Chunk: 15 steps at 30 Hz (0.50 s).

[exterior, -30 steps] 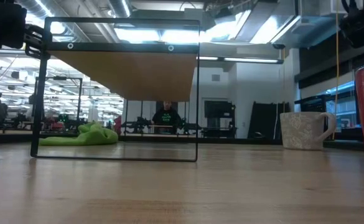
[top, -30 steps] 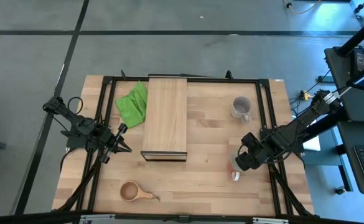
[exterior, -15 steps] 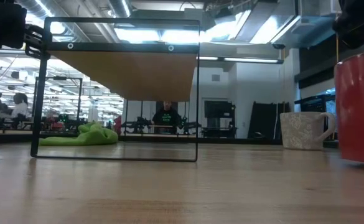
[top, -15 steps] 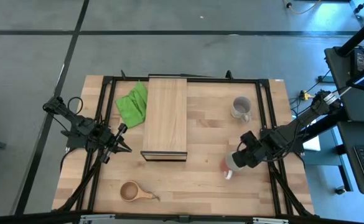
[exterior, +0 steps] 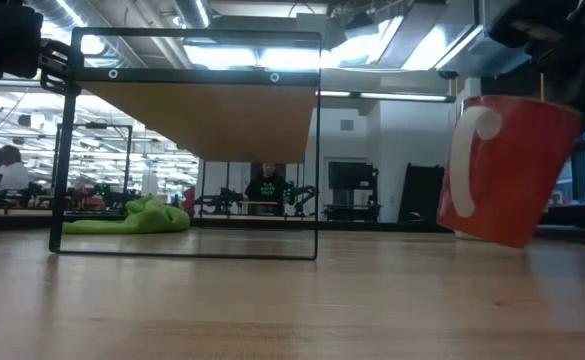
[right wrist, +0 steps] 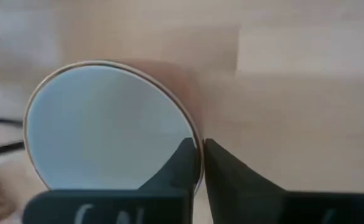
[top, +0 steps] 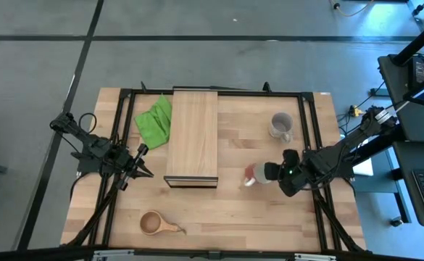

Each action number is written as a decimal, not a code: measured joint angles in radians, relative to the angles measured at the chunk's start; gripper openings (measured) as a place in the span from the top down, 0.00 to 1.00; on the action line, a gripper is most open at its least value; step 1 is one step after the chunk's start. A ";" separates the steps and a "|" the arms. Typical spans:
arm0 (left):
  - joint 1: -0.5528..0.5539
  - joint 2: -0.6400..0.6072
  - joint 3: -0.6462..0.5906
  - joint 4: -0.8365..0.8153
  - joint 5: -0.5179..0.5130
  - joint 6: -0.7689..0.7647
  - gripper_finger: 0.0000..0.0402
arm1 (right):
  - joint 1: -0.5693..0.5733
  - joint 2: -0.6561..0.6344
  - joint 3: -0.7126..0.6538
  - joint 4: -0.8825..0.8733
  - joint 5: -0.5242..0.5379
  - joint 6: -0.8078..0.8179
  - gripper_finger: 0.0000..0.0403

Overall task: Stack small to large cups/mugs on shelf
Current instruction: Put the red mug on the shelf

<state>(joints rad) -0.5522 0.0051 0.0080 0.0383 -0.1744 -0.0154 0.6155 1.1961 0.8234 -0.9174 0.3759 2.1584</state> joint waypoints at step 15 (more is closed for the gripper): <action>0.000 0.000 0.000 0.000 0.000 0.000 0.97 | 0.013 0.097 0.241 -0.345 -0.151 -0.017 0.92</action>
<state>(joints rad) -0.5522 0.0052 0.0078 0.0383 -0.1741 -0.0154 0.6289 1.2927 1.0648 -1.2626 0.2246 2.1410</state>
